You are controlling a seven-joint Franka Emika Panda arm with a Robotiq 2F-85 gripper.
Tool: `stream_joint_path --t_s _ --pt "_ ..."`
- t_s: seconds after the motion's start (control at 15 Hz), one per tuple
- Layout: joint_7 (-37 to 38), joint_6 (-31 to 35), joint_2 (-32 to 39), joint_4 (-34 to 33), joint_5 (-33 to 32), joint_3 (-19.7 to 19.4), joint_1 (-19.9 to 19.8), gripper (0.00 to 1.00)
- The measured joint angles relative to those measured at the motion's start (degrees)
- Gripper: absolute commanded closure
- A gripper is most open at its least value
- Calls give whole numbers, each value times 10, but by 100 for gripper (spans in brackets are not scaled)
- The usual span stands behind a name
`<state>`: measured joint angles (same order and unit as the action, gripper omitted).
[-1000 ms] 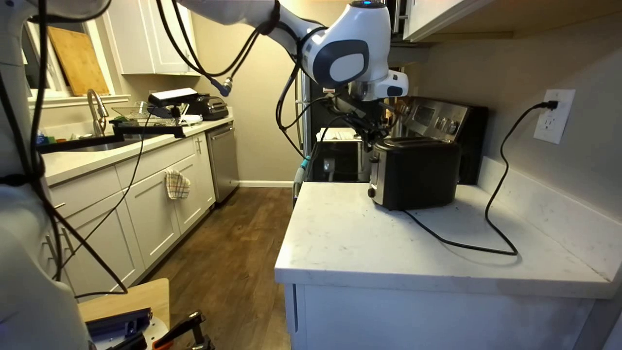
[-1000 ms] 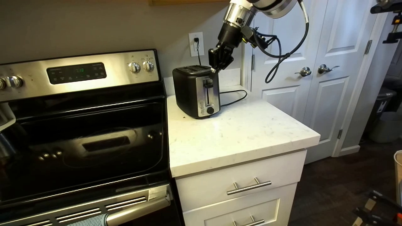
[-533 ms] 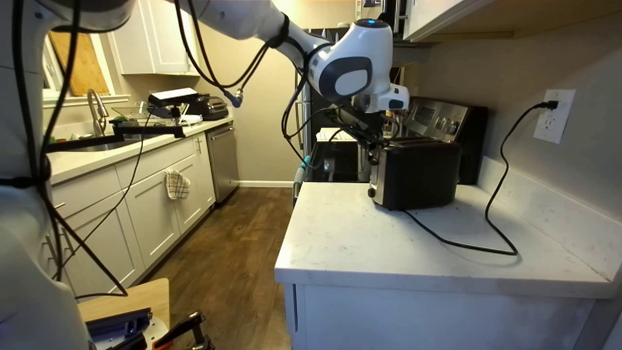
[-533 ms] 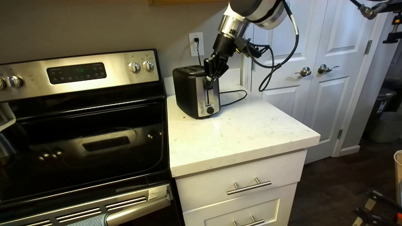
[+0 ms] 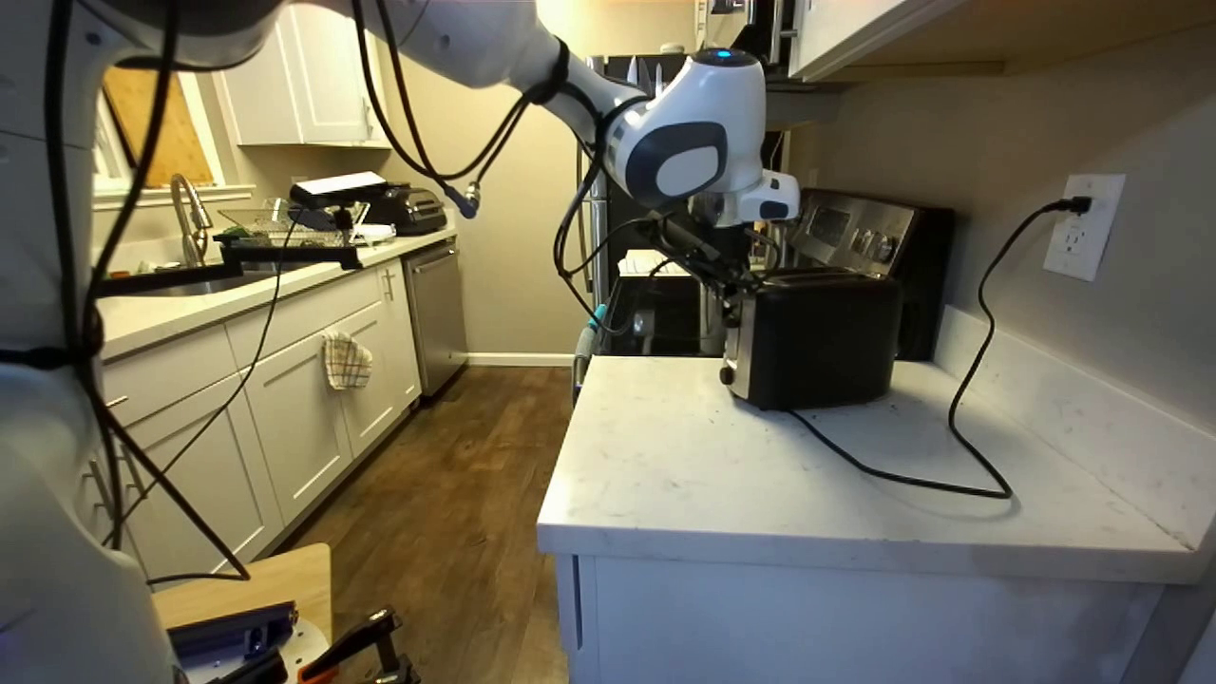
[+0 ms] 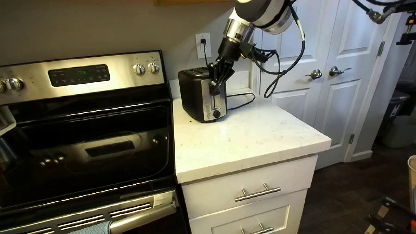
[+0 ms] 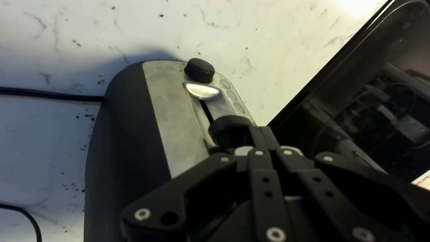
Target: Push down the switch of the toaster
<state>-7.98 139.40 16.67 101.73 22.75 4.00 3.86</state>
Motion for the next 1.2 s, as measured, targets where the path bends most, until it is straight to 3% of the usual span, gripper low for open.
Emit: stream_joint_path --t_s 0.47,1.2 --pt "53 75 7 13 -51 4 11 100" --pt "96 119 7 29 -94 10 20 100"
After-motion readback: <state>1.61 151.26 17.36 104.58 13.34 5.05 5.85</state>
